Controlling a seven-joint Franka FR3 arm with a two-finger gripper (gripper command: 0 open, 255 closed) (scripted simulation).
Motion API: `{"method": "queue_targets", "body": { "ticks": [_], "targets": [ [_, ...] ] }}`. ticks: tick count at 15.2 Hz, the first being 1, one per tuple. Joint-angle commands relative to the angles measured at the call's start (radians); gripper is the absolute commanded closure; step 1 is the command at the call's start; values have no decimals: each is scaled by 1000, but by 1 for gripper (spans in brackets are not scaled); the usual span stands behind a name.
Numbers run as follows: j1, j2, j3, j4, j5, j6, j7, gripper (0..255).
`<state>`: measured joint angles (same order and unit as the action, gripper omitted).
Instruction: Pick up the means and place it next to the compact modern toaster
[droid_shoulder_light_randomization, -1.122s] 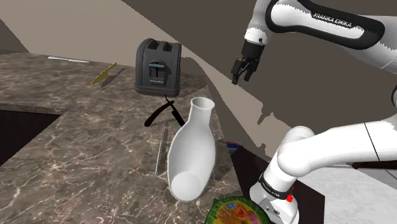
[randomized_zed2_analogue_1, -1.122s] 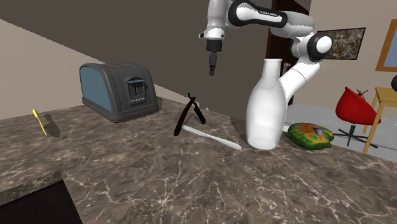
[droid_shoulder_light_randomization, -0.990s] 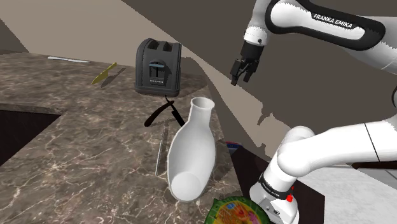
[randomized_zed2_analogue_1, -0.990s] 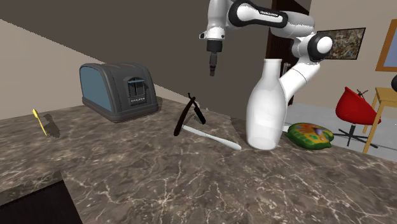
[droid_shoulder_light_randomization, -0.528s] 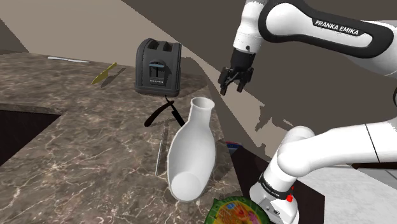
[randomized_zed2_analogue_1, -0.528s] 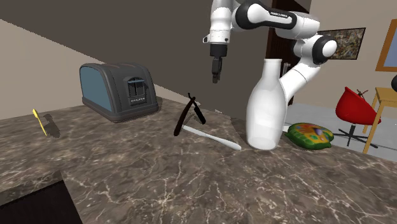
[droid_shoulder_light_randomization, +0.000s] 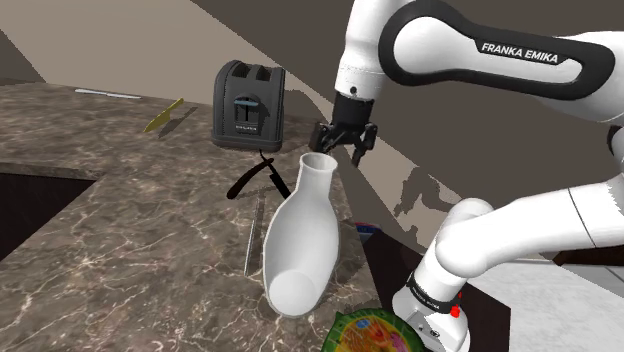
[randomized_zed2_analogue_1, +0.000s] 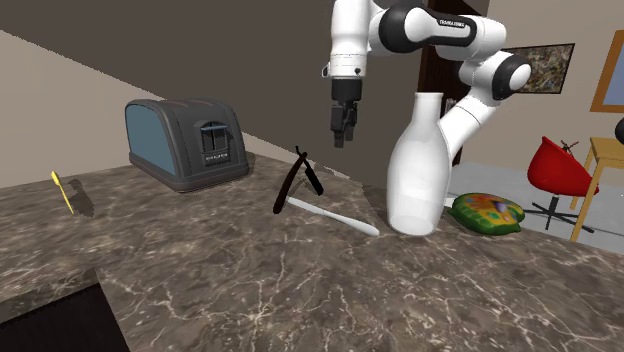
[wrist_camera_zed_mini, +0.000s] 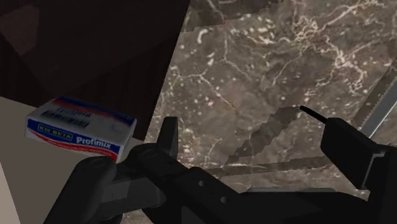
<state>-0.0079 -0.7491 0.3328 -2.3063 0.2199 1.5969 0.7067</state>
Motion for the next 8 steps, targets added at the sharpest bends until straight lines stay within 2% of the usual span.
{"method": "queue_targets", "body": {
  "ticks": [1,8],
  "targets": [
    [-5,32,55,10,34,26,86,0],
    [-51,208,248,118,95,114,370,0]
  ]
}}
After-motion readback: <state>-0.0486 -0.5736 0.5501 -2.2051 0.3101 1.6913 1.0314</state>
